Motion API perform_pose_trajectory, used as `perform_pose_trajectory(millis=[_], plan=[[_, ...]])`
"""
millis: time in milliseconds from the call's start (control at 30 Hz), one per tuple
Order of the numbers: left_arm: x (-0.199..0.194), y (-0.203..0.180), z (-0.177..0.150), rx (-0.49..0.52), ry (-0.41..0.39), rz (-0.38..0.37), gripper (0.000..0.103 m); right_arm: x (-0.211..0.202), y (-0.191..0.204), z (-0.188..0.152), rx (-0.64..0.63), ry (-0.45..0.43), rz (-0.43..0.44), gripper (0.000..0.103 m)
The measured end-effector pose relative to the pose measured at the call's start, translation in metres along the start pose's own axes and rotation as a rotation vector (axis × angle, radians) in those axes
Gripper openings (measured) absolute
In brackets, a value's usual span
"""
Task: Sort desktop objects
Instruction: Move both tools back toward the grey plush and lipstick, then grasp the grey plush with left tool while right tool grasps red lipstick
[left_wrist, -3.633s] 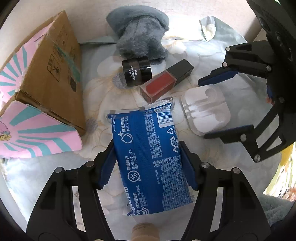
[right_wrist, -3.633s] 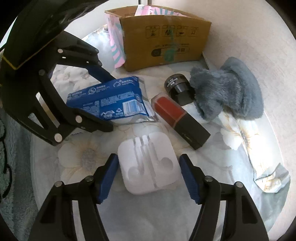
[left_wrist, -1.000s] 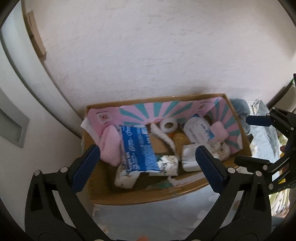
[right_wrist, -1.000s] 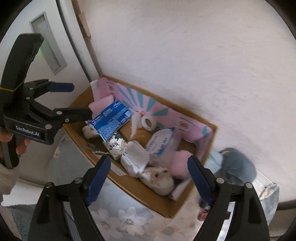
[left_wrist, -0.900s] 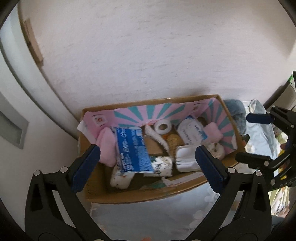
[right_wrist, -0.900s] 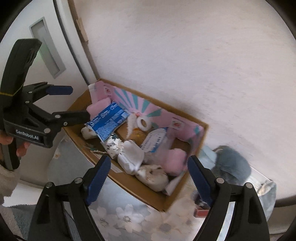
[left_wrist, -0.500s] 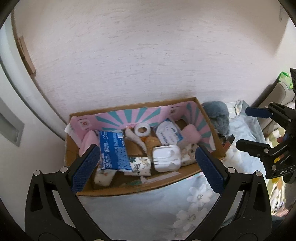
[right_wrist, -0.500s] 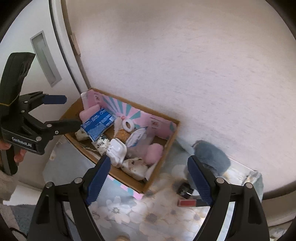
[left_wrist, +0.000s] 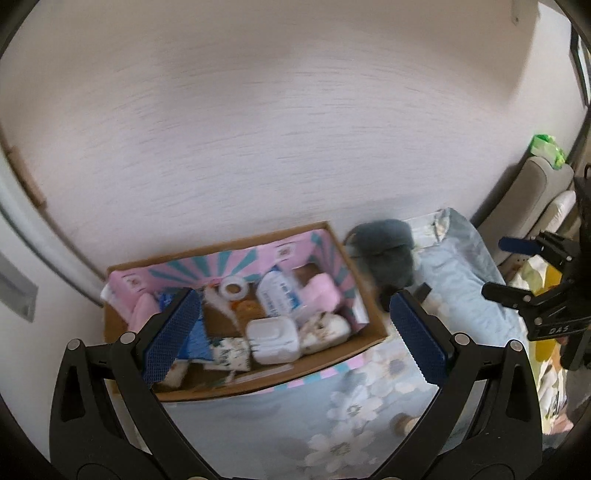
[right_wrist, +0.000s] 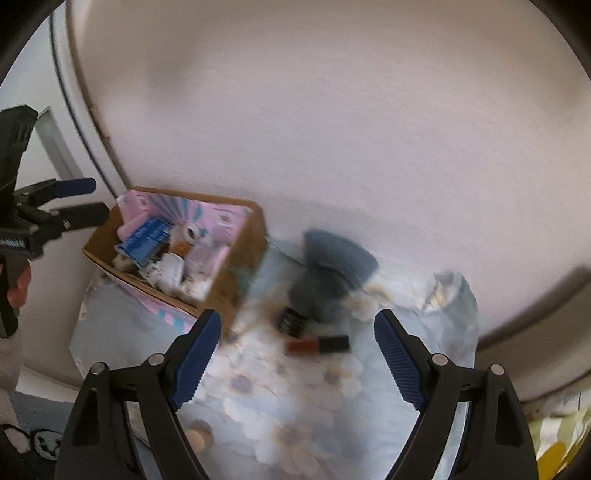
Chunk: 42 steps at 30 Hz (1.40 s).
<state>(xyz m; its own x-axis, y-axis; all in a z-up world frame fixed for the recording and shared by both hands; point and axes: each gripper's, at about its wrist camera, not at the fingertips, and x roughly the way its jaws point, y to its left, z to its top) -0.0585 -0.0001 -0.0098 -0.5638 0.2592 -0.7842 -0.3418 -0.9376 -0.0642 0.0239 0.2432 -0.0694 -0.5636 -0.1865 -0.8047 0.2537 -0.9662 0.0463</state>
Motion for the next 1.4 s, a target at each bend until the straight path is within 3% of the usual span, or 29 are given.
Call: perform_pose_trajectory(millis=[67,133,167,300,433,567,733,900,967,1033,1133,1167,1300,1400], plan=[[0.006,-0.014,0.005,0.016,0.006,-0.006,0.102,0.003,-0.008,-0.013,0.005,-0.01,0.001,0.086],[0.012,-0.027,0.009,0.03,0.013,-0.017,0.102,0.008,-0.01,-0.023,0.0,-0.011,-0.007,0.101],[0.017,-0.034,0.012,0.036,0.017,-0.025,0.102,0.013,-0.011,-0.03,0.002,-0.006,-0.007,0.102],[0.045,-0.066,0.028,0.056,0.056,-0.065,0.102,0.036,-0.016,-0.053,0.06,0.014,0.008,0.102],[0.087,-0.106,0.047,0.061,0.11,-0.113,0.102,0.059,-0.02,-0.072,0.085,0.001,-0.041,0.102],[0.138,-0.139,0.056,0.087,0.171,-0.097,0.102,0.084,-0.02,-0.082,0.07,0.004,-0.049,0.102],[0.195,-0.149,0.054,0.058,0.247,-0.066,0.096,0.107,-0.014,-0.08,0.021,0.011,-0.046,0.102],[0.223,-0.146,0.042,0.017,0.287,-0.067,0.093,0.133,-0.016,-0.073,0.023,0.05,-0.051,0.102],[0.232,-0.146,0.038,0.015,0.303,-0.064,0.084,0.141,-0.017,-0.072,0.012,0.076,-0.068,0.102],[0.239,-0.146,0.034,0.007,0.319,-0.072,0.066,0.145,-0.018,-0.071,-0.002,0.076,-0.064,0.102],[0.247,-0.143,0.029,-0.015,0.33,-0.078,0.05,0.148,-0.016,-0.07,-0.028,0.065,-0.04,0.102],[0.247,-0.142,0.028,-0.022,0.328,-0.08,0.048,0.151,-0.015,-0.071,-0.046,0.077,-0.055,0.102],[0.246,-0.139,0.026,-0.041,0.316,-0.087,0.038,0.152,-0.018,-0.07,-0.031,0.073,-0.044,0.081],[0.244,-0.139,0.024,-0.043,0.312,-0.089,0.032,0.149,-0.02,-0.07,-0.033,0.061,-0.04,0.08]])
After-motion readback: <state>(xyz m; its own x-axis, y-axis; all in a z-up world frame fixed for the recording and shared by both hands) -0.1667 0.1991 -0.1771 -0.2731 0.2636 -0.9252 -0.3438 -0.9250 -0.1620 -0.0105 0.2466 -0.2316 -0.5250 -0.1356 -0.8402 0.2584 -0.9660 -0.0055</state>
